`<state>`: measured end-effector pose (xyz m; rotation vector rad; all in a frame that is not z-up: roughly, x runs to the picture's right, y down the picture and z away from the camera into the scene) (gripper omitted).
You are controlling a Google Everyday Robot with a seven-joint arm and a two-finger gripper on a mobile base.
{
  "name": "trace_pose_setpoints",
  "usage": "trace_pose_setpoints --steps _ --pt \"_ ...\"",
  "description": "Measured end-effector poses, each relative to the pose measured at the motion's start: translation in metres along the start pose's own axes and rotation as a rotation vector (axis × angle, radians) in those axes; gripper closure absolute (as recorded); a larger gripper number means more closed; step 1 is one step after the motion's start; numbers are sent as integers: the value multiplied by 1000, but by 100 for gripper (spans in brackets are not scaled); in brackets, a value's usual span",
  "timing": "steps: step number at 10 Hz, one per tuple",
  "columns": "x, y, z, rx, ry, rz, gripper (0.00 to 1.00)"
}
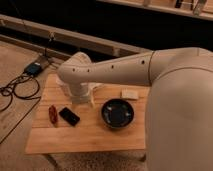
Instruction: Place the ceramic cup in the ceramic bowl
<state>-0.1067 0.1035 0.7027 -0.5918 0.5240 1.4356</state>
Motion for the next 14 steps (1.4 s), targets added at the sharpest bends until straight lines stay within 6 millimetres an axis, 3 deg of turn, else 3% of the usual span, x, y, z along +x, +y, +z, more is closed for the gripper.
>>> trace_pose_setpoints --steps 12,14 --pt "-3 1 1 2 1 -5 35" --pt "-14 15 6 7 5 -45 35"
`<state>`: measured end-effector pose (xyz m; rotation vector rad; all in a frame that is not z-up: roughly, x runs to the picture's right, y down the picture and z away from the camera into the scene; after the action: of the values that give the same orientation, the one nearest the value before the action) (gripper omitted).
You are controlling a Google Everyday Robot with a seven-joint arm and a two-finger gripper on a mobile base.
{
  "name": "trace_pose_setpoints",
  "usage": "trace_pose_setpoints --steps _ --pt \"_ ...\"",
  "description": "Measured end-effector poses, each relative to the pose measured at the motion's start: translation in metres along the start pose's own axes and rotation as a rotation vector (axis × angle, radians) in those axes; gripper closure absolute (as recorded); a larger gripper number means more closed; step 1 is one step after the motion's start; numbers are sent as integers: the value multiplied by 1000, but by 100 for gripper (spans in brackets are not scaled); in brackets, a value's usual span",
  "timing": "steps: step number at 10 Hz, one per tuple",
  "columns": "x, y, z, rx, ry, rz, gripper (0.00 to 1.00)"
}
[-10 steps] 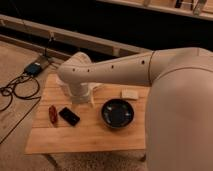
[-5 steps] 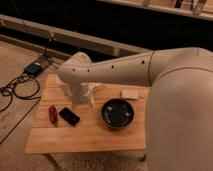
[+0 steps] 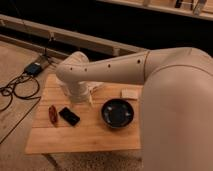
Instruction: Place the ceramic cup in the ceramic bowl
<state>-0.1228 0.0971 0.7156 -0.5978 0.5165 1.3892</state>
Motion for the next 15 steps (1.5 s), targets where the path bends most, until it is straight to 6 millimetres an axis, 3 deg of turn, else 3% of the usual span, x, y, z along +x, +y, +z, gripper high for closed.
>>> trace_pose_setpoints --steps 5,11,15 --pt "-53 29 11 -8 -23 -72 35" --pt "-155 49 34 -94 -46 -94 35" --pt "-202 71 26 -178 -73 -132 35"
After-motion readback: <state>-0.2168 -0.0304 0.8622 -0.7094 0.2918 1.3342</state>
